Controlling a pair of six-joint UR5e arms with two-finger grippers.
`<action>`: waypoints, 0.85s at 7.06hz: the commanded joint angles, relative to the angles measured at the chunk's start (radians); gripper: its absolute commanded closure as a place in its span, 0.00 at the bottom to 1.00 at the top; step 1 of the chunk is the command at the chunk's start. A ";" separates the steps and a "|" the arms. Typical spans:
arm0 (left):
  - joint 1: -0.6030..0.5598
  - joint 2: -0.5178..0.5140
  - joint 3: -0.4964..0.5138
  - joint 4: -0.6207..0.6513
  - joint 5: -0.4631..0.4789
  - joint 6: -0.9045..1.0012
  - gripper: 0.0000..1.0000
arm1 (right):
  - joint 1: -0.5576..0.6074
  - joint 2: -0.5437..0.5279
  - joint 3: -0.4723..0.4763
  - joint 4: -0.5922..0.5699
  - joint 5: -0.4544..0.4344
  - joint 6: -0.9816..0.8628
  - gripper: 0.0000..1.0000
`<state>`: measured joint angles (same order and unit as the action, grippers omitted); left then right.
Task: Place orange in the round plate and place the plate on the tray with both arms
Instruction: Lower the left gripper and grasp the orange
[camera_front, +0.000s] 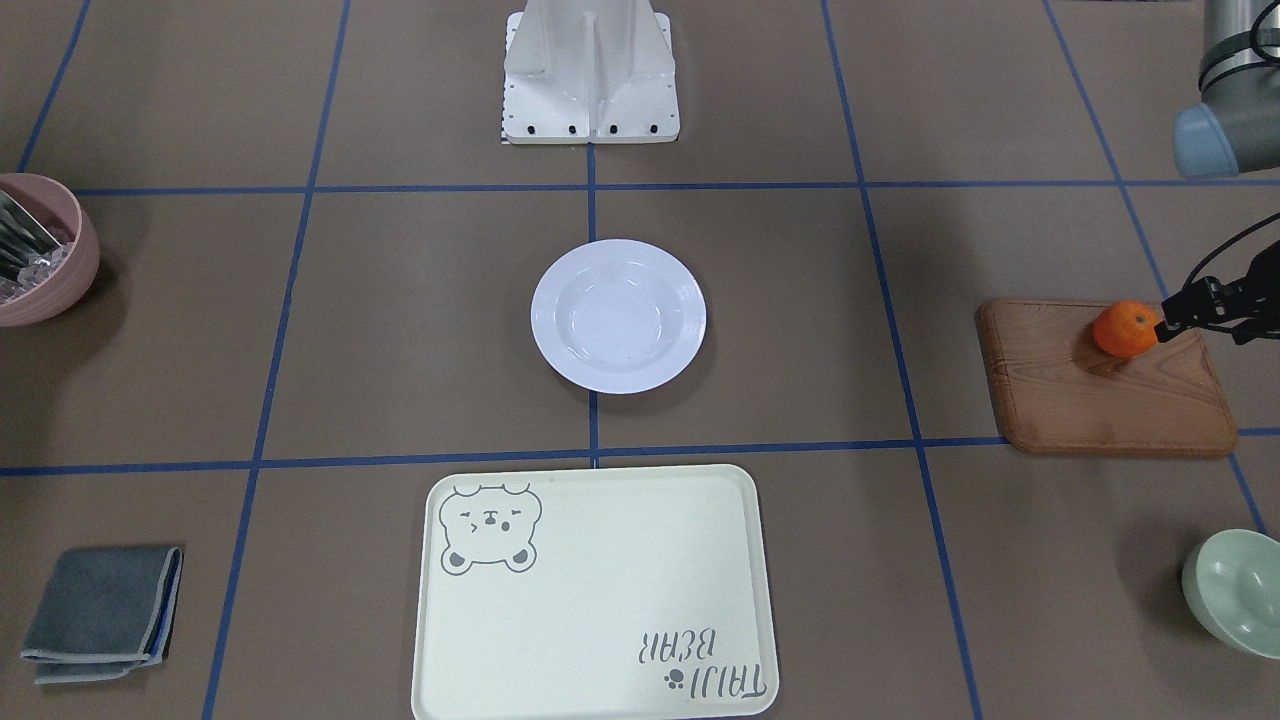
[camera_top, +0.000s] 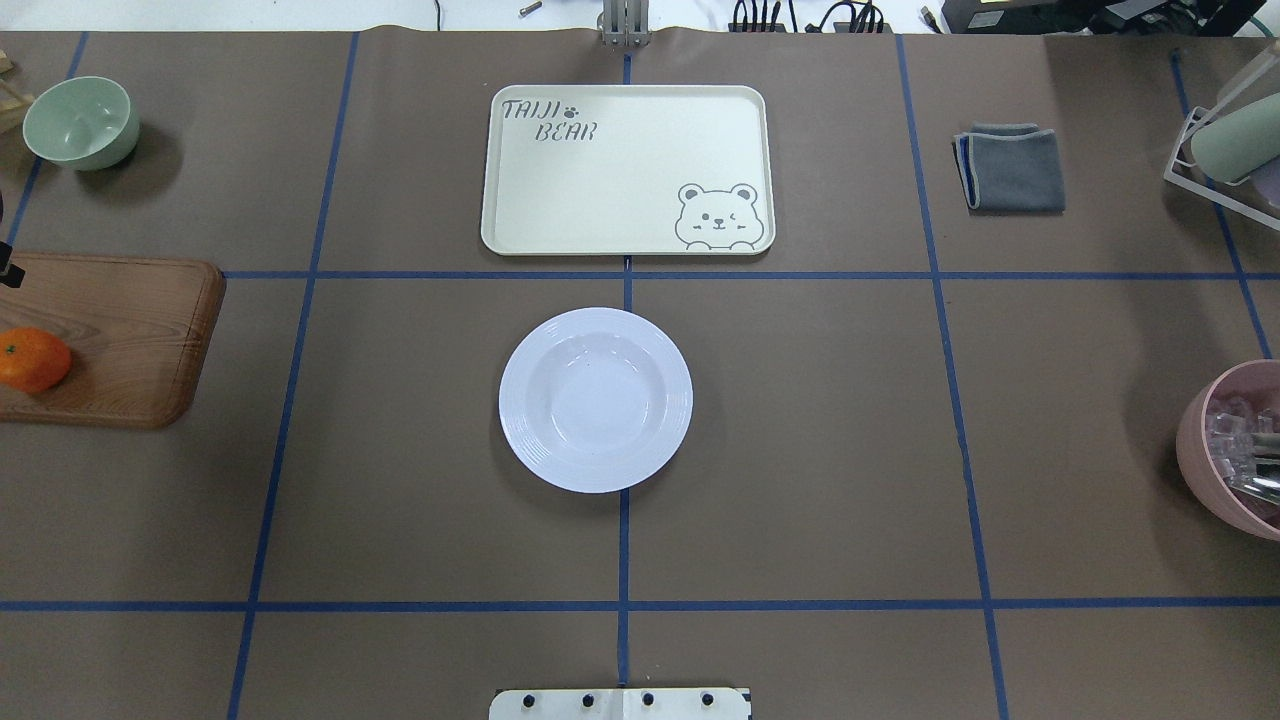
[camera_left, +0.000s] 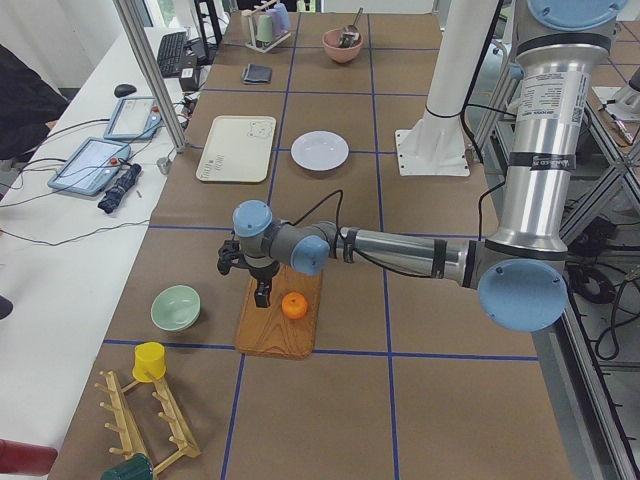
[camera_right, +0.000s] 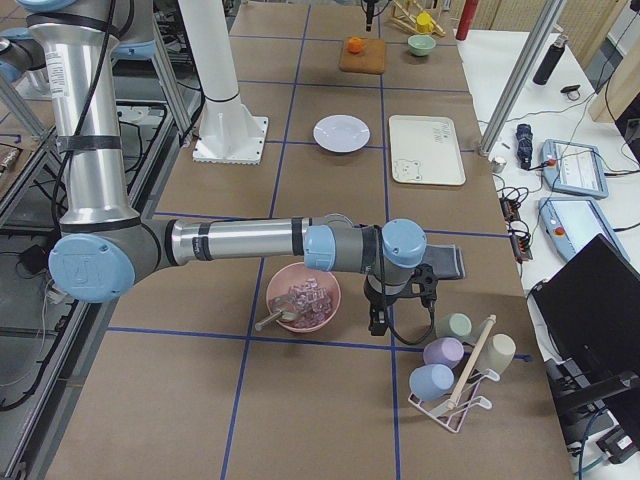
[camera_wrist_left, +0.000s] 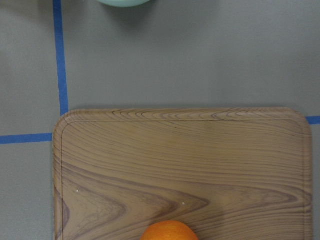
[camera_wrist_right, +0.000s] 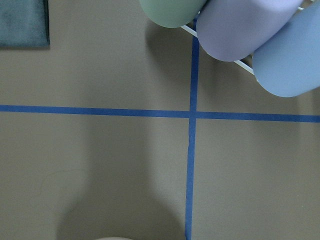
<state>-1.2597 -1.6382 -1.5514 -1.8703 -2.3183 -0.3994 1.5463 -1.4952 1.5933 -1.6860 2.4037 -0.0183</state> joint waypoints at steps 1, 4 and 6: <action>0.046 0.018 0.048 -0.078 0.001 -0.021 0.01 | 0.000 0.006 0.016 0.003 0.022 0.046 0.00; 0.088 0.038 0.056 -0.076 0.002 -0.015 0.01 | 0.000 0.006 0.016 0.000 0.023 0.046 0.00; 0.132 0.038 0.077 -0.078 0.002 -0.015 0.01 | -0.005 0.006 0.010 0.000 0.023 0.046 0.00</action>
<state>-1.1569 -1.6018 -1.4858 -1.9470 -2.3165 -0.4141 1.5442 -1.4896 1.6068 -1.6856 2.4274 0.0282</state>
